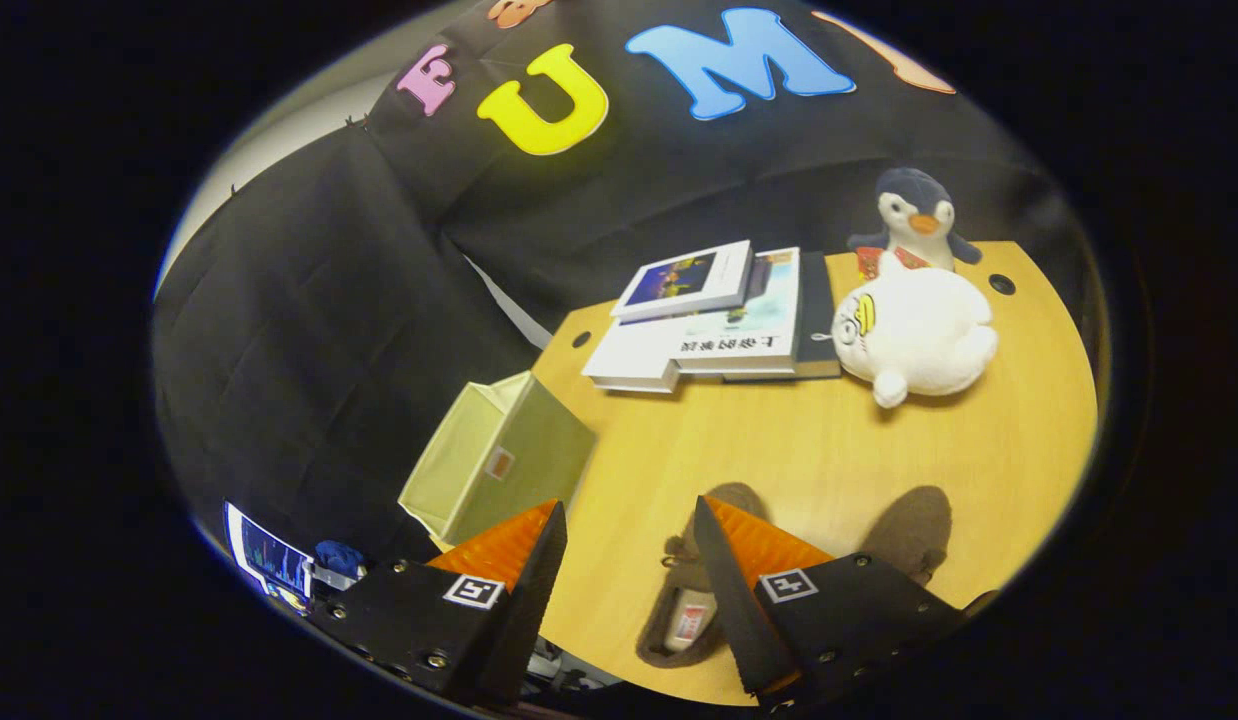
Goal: Open the storage box then place both shoes into the box .Put the left shoe in first, then the right shoe, with the right side of both shoes facing outward in a uniform manner.
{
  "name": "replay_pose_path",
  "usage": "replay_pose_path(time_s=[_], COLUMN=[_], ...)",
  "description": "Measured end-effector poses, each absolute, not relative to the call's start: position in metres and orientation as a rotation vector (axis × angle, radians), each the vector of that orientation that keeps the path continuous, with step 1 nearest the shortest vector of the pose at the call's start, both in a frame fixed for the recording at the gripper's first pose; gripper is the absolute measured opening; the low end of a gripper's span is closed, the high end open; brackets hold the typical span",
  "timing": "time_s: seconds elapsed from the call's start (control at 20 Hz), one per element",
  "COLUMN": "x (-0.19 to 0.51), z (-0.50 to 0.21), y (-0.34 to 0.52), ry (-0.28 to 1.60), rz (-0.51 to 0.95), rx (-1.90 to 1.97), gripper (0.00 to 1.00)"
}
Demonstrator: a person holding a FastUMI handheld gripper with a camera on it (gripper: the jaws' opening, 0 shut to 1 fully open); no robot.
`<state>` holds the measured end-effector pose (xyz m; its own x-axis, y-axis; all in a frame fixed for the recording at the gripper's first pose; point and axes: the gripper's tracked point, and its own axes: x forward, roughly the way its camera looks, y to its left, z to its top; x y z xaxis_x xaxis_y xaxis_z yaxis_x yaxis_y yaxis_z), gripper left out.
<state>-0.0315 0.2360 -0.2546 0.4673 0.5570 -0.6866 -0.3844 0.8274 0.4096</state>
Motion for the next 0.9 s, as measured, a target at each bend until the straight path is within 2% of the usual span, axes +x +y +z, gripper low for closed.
replay_pose_path(time_s=[0.4, 0.8, 0.85, 0.9], x=[-0.083, -0.056, -0.057, -0.056], z=[-0.34, -0.389, -0.396, -0.399], y=[0.204, 0.2, 0.201, 0.201], ry=[1.159, 1.224, 1.242, 1.253], rz=[0.542, 0.443, 0.429, 0.418], rx=[0.029, -0.02, -0.015, -0.018], gripper=[0.78, 0.78, 0.7, 0.7])
